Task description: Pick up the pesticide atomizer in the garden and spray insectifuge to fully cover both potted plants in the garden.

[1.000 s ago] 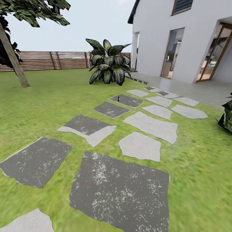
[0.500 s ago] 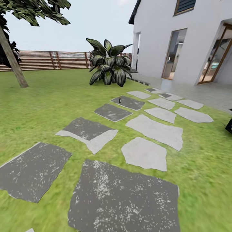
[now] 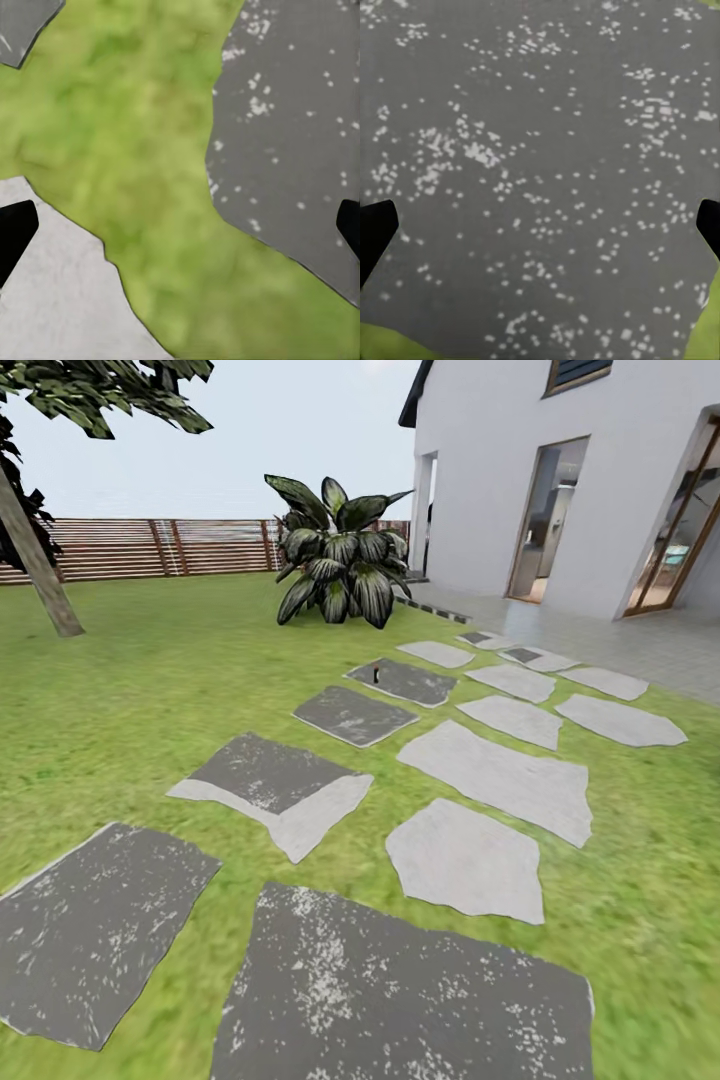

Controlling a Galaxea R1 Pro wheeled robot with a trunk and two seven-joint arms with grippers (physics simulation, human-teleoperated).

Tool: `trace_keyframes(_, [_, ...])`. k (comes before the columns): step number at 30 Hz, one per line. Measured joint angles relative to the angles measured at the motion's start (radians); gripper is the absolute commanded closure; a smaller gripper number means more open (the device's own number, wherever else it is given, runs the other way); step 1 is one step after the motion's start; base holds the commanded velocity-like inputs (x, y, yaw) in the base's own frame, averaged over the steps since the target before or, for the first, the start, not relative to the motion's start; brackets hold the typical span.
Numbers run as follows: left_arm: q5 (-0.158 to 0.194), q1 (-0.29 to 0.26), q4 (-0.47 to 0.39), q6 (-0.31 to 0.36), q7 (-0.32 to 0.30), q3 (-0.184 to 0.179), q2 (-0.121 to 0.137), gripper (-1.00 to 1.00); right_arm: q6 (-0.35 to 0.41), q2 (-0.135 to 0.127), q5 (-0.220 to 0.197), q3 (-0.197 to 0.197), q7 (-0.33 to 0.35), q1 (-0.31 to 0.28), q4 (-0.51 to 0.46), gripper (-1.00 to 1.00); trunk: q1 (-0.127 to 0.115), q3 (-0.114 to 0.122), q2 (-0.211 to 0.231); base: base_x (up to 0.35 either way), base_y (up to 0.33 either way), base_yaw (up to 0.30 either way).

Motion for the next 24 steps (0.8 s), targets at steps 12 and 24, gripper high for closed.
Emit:
trace_keyframes(12, [0.000, 0.000, 0.001, 0.000, 0.000, 0.000, 0.001, -1.00, 0.000, 0.000, 0.000, 0.000, 0.000, 0.000, 0.000, -1.00, 0.000, 0.000, 0.000, 0.339, 0.105, 0.000])
trace_keyframes(24, [0.000, 0.001, 0.001, 0.000, 0.000, 0.000, 0.001, -1.00, 0.000, 0.000, 0.000, 0.000, 0.000, 0.000, 0.000, -1.00, 0.000, 0.000, 0.000, 0.339, 0.105, 0.000])
